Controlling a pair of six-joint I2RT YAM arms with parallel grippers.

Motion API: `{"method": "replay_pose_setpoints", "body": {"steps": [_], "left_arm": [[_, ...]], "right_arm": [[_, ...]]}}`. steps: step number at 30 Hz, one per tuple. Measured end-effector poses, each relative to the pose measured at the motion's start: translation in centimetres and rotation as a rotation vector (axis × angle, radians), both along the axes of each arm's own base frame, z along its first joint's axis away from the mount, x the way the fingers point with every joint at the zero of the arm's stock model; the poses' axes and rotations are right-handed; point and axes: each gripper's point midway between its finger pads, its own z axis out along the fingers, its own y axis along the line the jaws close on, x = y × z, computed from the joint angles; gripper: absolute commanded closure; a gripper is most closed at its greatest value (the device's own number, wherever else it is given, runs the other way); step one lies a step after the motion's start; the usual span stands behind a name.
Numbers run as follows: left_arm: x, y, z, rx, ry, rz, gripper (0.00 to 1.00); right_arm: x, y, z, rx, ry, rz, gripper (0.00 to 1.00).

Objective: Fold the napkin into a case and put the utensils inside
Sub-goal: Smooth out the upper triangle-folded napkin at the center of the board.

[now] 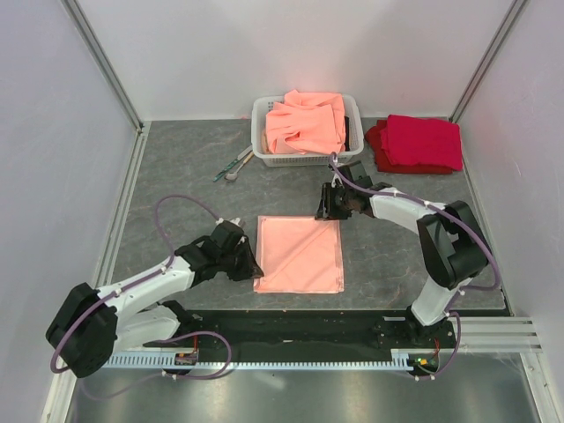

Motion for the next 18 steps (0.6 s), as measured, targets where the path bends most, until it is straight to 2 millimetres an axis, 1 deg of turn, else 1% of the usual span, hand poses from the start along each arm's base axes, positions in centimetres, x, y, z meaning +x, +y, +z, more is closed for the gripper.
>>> {"method": "replay_pose_setpoints", "body": {"steps": [3,5,6,7,10,12,15,18], "left_arm": [[0.6,-0.8,1.1,-0.026,-0.015,-0.008,0.79],[1.0,-1.3,1.5,-0.036,-0.015,-0.014,0.80],[1.2,-1.6,1.5,-0.039,-0.015,-0.016,0.80],[1.4,-1.8,1.4,-0.039,-0.011,-0.018,0.80],[1.5,-1.9,0.5,-0.019,0.009,-0.021,0.80],[1.4,-1.8,0.2,-0.011,0.015,-0.023,0.80],[1.2,-1.5,-0.4,-0.003,0.016,-0.025,0.80],[0.5,-0.9,-1.5,0.011,0.033,-0.027,0.80]], "right_arm": [[0.0,0.4,1.9,0.037,-0.028,0.004,0.60],[0.1,0.8,2.9,0.072,-0.051,0.007,0.61],[0.0,0.9,3.2,0.085,-0.059,0.006,0.63],[0.0,1.0,3.3,0.093,-0.061,0.007,0.67],[-0.3,0.8,2.6,0.093,-0.048,0.002,0.75],[-0.3,0.3,1.8,0.085,-0.032,-0.007,0.77],[0.3,-0.9,0.3,0.065,-0.012,-0.031,0.80],[0.8,-2.2,-1.1,0.030,0.003,-0.052,0.83]]}}
